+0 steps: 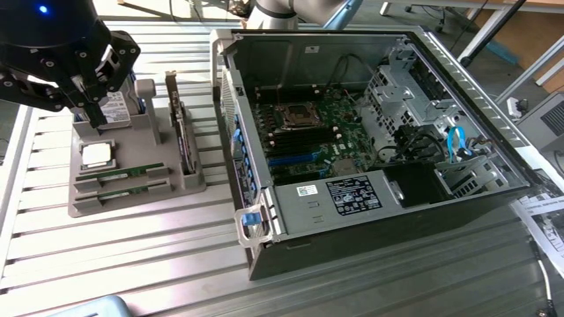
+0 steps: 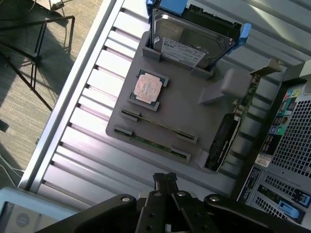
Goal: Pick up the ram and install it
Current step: 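Pick up the ram and move it above insertion slot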
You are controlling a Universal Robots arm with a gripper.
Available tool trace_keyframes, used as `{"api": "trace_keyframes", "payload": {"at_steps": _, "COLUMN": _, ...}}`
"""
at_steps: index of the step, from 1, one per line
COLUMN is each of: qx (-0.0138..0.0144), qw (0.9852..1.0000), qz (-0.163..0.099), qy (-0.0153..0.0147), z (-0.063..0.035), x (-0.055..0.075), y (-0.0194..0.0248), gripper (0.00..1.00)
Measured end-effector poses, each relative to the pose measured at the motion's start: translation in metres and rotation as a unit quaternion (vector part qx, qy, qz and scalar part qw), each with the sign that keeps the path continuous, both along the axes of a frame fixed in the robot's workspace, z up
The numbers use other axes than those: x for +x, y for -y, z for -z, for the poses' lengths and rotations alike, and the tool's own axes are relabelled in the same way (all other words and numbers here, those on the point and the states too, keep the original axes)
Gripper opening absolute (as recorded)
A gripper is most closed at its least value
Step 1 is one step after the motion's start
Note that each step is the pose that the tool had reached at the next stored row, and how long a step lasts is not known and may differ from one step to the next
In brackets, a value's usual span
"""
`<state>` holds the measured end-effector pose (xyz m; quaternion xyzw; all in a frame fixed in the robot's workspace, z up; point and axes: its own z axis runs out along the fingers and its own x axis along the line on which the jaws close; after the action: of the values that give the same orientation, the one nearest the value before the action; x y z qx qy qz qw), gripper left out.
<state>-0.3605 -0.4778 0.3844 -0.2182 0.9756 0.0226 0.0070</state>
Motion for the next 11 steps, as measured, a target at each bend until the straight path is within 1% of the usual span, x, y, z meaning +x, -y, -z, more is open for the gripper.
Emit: {"api": "trace_keyframes", "payload": {"at_steps": 11, "qx": 0.0, "qw": 0.9997, "qz": -0.024, "qy": 0.0, "z": 0.0, "x": 0.0, "y": 0.0, "gripper": 0.11}}
